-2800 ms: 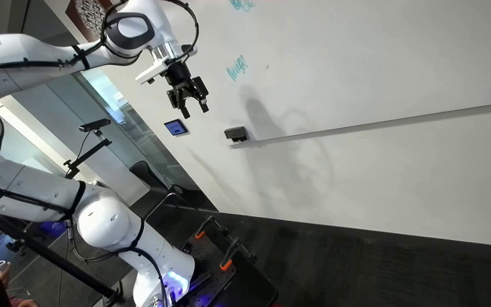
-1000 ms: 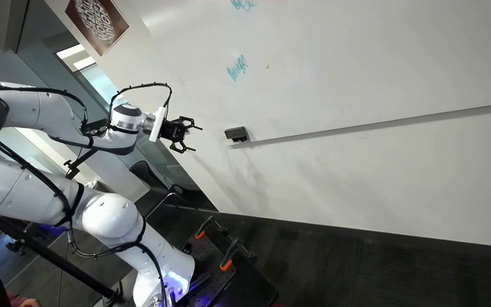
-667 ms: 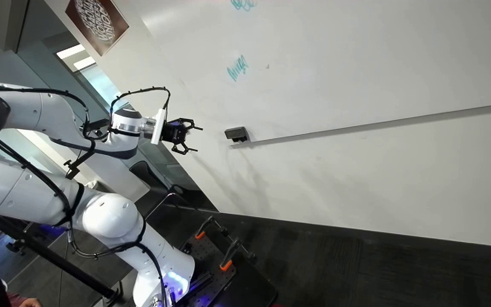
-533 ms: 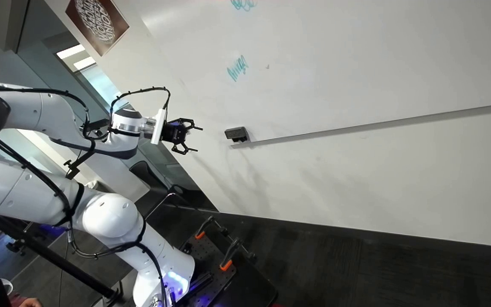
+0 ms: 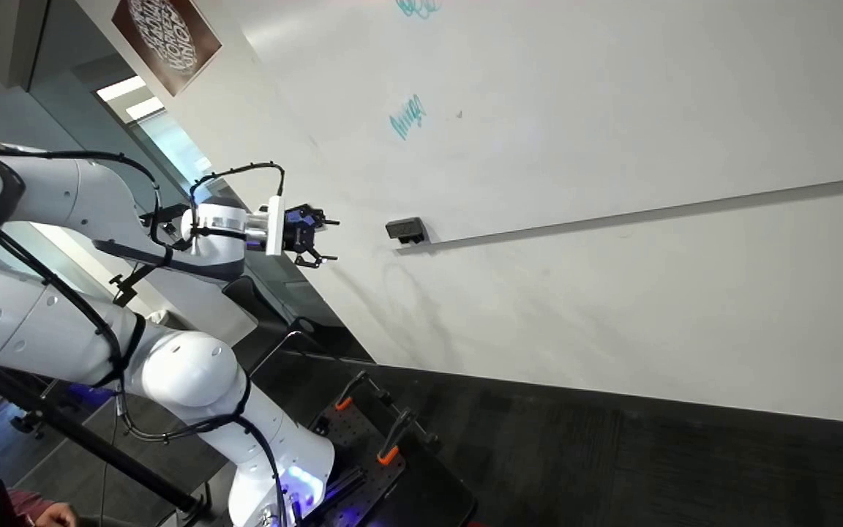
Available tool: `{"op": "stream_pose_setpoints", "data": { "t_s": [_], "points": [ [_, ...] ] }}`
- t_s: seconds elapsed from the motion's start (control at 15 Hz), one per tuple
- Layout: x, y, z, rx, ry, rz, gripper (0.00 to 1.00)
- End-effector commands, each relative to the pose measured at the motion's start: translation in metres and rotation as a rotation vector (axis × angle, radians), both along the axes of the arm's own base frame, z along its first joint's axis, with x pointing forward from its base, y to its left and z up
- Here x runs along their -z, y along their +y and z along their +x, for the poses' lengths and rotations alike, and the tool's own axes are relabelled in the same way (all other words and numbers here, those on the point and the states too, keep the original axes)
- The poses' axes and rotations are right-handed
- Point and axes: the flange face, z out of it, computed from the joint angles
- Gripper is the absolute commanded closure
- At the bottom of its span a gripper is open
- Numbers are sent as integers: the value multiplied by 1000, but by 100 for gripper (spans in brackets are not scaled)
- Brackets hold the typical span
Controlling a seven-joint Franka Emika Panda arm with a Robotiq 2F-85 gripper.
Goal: Use the duster to erase the white board
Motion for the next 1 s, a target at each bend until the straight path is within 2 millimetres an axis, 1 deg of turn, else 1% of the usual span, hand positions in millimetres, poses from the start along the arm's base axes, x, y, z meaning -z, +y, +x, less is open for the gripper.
{"op": "stream_pose_setpoints", "data": {
  "t_s": [0.0, 0.07, 0.27, 0.33, 0.4, 0.47, 0.53, 0.67, 0.73, 0.93],
  "points": [
    [9, 7, -23, -143, -107, 65, 0],
    [9, 12, -28, -169, -158, 79, 0],
    [13, 30, -31, -245, -295, 126, 0],
    [21, 34, -28, -252, -321, 152, 0],
    [32, 36, -24, -249, -346, 173, 0],
    [46, 32, -18, -224, -362, 158, 0],
    [26, 26, -31, -241, -344, 146, 0],
    [43, 25, -26, -223, -351, 144, 0],
    [47, 26, -24, -221, -341, 142, 0],
    [48, 30, -20, -219, -333, 147, 0]
  ]
}}
